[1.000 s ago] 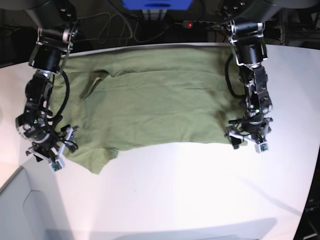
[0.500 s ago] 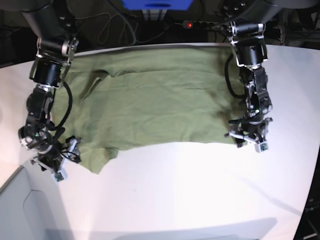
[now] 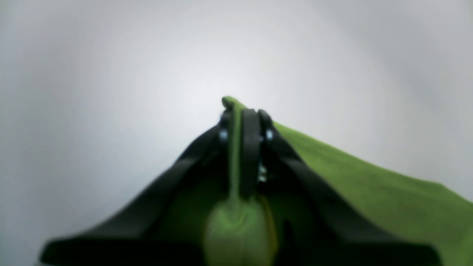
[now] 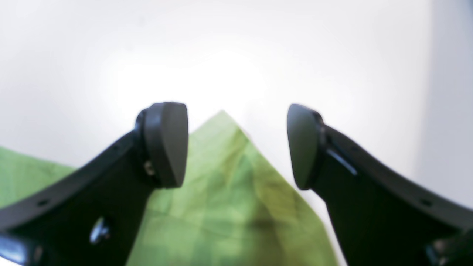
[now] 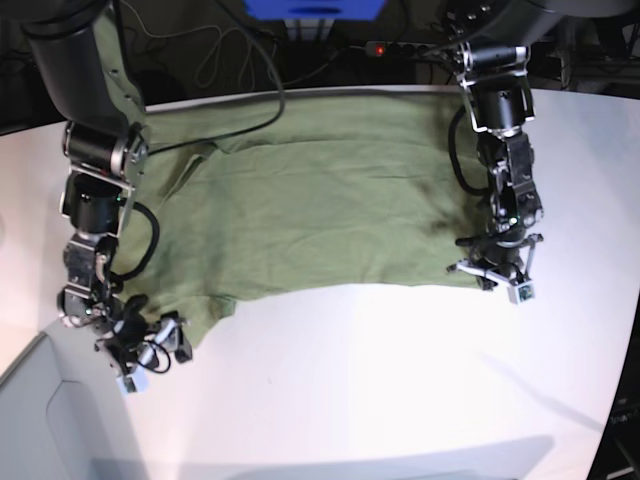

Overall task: Fold the T-shirt properly
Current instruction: 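Grasp the hem corners and lift them with both grippers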

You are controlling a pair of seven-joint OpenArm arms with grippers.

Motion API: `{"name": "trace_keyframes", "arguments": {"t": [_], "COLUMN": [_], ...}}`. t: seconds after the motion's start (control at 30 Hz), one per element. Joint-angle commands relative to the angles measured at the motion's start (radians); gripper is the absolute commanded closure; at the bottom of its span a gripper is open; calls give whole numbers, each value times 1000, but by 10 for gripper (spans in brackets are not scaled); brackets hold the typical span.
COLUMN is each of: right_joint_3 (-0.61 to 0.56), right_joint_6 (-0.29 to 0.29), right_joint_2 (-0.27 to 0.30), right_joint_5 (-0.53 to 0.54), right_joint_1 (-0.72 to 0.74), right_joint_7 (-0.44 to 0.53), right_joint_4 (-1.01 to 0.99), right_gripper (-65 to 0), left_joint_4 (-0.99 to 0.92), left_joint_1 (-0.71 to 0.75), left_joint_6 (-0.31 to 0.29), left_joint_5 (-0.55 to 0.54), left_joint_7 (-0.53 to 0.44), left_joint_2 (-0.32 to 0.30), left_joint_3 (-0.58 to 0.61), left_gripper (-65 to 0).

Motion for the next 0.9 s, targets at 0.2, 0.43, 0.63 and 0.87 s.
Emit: {"name": "trace_keyframes", "arguments": {"t": [0.2, 0.43, 0.63, 0.87], "right_joint_3": [-3, -103, -126, -124], "right_joint_6": [-165, -173, -173, -198], "right_joint_2": [13, 11, 10, 11], "right_joint_5": [16, 16, 16, 16], "right_joint_1": [31, -47, -61, -61], "right_joint_7": [179, 187, 187, 184], "right_joint_4": [-85, -81, -84, -79], "right_gripper": [-400, -400, -383, 0], "left_joint_4": [14, 14, 14, 14], "left_joint_1": [-14, -14, -14, -1], "left_joint_6": [1, 1, 1, 1], "left_joint_5": [-2, -2, -2, -2], "left_joint_7": [7, 1, 1, -1], "left_joint_2": [-2, -1, -1, -1], "left_joint_3": [-4, 0, 0, 0], "left_gripper": [0, 0, 0, 0]}}
